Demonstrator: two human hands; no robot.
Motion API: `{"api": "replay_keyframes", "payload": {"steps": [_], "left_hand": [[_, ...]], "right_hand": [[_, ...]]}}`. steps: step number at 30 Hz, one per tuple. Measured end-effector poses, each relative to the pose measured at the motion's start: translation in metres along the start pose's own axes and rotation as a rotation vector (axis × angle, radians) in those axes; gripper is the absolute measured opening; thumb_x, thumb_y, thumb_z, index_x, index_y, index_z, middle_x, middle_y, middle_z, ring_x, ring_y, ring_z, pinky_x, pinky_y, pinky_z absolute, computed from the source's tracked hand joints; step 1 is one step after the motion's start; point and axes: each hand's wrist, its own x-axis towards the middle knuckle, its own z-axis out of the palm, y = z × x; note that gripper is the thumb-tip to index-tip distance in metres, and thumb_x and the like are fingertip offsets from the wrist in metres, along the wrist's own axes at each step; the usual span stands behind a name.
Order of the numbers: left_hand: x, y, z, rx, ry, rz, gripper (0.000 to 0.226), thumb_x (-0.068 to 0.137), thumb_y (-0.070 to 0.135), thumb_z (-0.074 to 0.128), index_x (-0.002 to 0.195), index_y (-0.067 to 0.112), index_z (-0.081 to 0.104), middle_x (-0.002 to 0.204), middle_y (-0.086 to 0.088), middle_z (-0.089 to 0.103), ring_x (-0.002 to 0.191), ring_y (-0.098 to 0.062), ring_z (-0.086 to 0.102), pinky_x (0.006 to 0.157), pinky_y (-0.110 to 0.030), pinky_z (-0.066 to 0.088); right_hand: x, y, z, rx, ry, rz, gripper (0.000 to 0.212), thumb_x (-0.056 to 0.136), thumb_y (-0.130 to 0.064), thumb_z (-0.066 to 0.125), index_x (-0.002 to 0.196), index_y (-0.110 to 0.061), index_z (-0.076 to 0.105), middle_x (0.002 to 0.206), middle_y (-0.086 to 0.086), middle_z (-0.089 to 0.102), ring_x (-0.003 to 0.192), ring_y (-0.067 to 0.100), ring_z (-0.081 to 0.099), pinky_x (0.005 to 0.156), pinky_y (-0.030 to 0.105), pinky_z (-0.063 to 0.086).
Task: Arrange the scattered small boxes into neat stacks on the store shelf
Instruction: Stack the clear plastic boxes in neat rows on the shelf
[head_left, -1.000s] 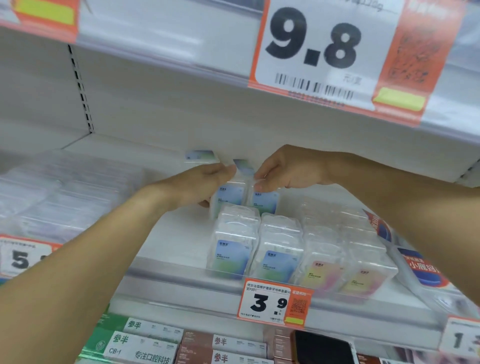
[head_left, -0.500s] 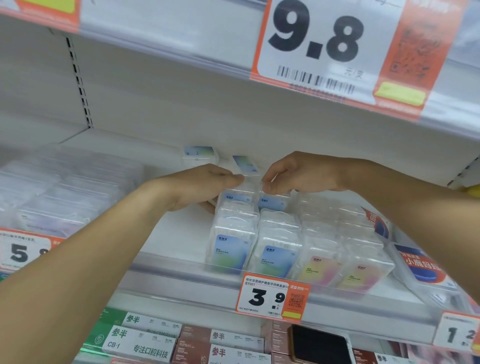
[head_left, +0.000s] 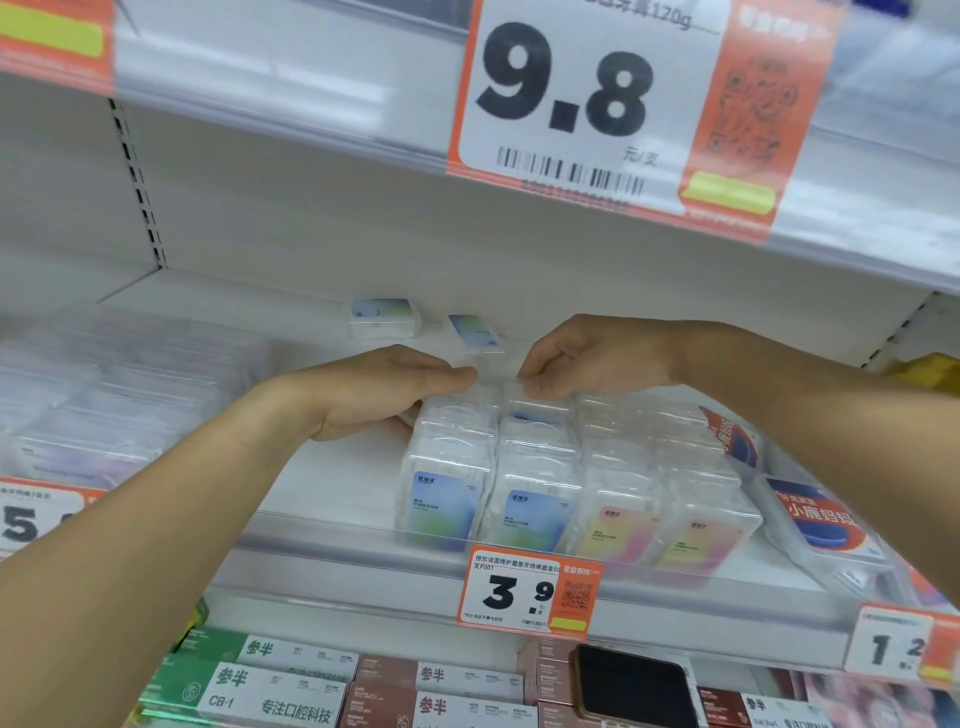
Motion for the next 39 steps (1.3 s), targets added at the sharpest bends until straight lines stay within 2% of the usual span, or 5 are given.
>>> {"api": "replay_keyframes", "payload": {"steps": [11,18,26,30,39], "left_hand": [[-0.002,0.001,0.0,0.004,-0.018,0.005,0.035,0.095,0.043,0.05,0.101,0.016,0.071,0.087,0.005,0.074,0.078,-0.009,0.067,0.08,-0.027,0.049],[-0.002,-0.001,-0.002,-0.012,-0.042,-0.006,0.039,0.095,0.045,0.05,0.112,0.016,0.07,0.105,-0.001,0.074,0.099,-0.019,0.069,0.096,-0.034,0.051],[-0.003,0.0,-0.007,-0.085,-0.06,-0.032,0.047,0.099,0.045,0.038,0.116,0.012,0.067,0.11,-0.005,0.073,0.106,-0.02,0.068,0.093,-0.03,0.049],[-0.001,-0.001,-0.017,-0.189,0.177,-0.019,0.049,0.099,0.044,0.041,0.108,0.004,0.068,0.104,-0.014,0.073,0.098,-0.026,0.069,0.087,-0.034,0.054],[0.012,-0.005,-0.045,-0.055,0.604,0.053,0.017,0.09,0.018,0.059,0.095,0.003,0.066,0.091,-0.013,0.069,0.073,-0.024,0.066,0.078,-0.04,0.056]], "right_hand": [[0.009,0.002,0.003,0.065,-0.044,-0.009,0.011,0.089,-0.014,0.067,0.085,-0.015,0.076,0.067,-0.019,0.064,0.07,0.001,0.054,0.073,0.018,0.04],[0.006,-0.006,0.003,-0.001,-0.032,-0.022,0.021,0.088,-0.016,0.069,0.102,-0.003,0.076,0.102,0.012,0.074,0.091,0.02,0.064,0.09,0.028,0.05],[0.011,-0.01,-0.009,0.102,0.033,0.006,0.021,0.089,-0.021,0.067,0.105,-0.01,0.076,0.102,0.002,0.077,0.098,0.013,0.071,0.086,0.019,0.046],[0.055,-0.01,-0.018,0.053,0.253,0.063,0.024,0.089,-0.02,0.066,0.11,-0.012,0.071,0.107,0.007,0.073,0.098,0.018,0.069,0.083,0.031,0.056],[0.14,-0.019,0.005,-0.2,0.049,0.369,0.073,0.082,-0.055,0.068,0.129,-0.002,0.05,0.116,0.018,0.063,0.093,0.035,0.07,0.081,0.053,0.059]]}}
